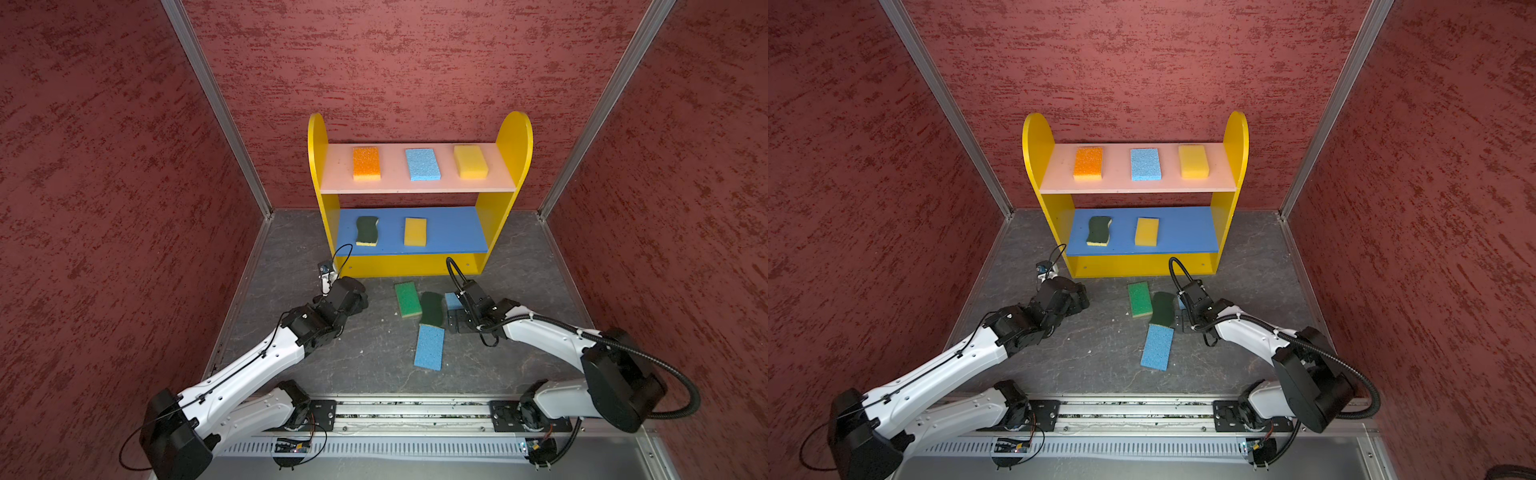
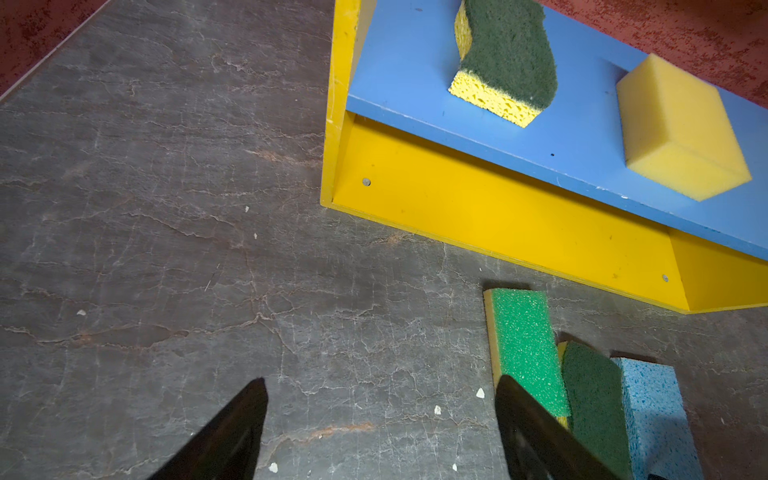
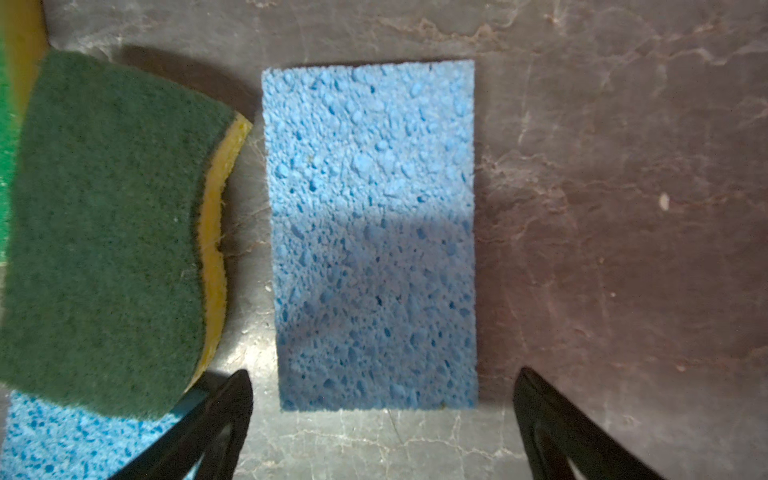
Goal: Place and organize the cleaning sponges onto the shelf
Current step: 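Lower the right gripper over the light blue sponge beside the dark green sponge, then close the right gripper on the light blue sponge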
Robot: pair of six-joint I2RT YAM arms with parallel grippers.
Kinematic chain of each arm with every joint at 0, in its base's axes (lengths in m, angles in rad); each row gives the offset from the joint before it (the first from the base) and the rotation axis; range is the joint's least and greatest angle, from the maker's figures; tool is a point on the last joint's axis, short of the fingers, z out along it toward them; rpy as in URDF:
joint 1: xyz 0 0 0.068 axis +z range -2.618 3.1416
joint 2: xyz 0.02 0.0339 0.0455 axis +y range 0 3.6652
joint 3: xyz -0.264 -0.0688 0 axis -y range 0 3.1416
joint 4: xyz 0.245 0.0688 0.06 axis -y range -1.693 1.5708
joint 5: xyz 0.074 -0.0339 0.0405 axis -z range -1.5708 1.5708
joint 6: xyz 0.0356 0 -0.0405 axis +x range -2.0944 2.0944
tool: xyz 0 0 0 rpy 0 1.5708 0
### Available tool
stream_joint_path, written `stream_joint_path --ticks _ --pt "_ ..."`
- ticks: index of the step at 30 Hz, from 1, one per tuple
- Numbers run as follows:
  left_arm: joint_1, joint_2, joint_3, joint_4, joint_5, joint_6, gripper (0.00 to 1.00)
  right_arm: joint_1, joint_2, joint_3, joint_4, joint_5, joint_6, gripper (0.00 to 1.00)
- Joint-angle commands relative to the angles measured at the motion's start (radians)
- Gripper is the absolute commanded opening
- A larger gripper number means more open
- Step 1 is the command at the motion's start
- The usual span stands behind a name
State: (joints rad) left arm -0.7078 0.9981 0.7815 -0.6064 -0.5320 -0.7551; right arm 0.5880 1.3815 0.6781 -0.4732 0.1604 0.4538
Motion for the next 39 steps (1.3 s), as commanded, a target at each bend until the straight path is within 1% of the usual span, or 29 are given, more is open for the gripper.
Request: stream_joint_path --ticks 1,6,8,11,14,17,19,25,29,33,36,39 --pt "0.011 -0.004 -0.015 0.012 -0.004 -0.008 0.86 0.003 0.013 0.03 0.023 -0.01 -0.014 0.99" --pt "0.018 -0.007 -0.017 0.016 0.001 -0.007 0.86 0.003 0.067 0.051 -0.012 0.026 -0.013 0.99" --pt "0.019 -0.007 -0.017 0.015 0.002 -0.006 0.86 0.003 0.111 0.061 -0.026 0.047 -0.015 0.99" --pt "0.025 -0.003 -0.015 0.017 0.004 -0.005 0.86 0.003 0.132 0.072 -0.027 0.047 -0.014 0.99" --pt "0.032 0.005 -0.016 0.029 0.013 -0.006 0.87 0.003 0.155 0.082 -0.025 0.036 -0.011 0.99" --pt "0.036 0.012 -0.011 0.035 0.022 -0.003 0.87 0.001 0.178 0.095 -0.03 -0.016 -0.007 0.99" --pt "0.035 0.011 -0.011 0.029 0.021 -0.003 0.87 0.001 0.18 0.09 -0.022 -0.027 0.005 0.98" --pt "0.04 -0.02 -0.03 0.011 0.011 -0.012 0.87 -0.003 0.183 0.084 -0.009 -0.054 0.015 0.94" --pt "0.047 -0.03 -0.031 0.008 0.012 -0.014 0.87 -0.006 0.183 0.079 -0.003 -0.076 0.016 0.85" --pt "0.049 -0.027 -0.027 0.005 0.011 -0.01 0.87 -0.01 0.165 0.071 0.014 -0.103 0.023 0.79" --pt "0.051 -0.023 -0.024 0.005 0.013 -0.007 0.87 -0.014 0.151 0.062 0.013 -0.108 0.032 0.72" --pt "0.052 -0.022 -0.025 0.01 0.015 -0.009 0.86 -0.021 0.14 0.057 0.007 -0.111 0.036 0.59"
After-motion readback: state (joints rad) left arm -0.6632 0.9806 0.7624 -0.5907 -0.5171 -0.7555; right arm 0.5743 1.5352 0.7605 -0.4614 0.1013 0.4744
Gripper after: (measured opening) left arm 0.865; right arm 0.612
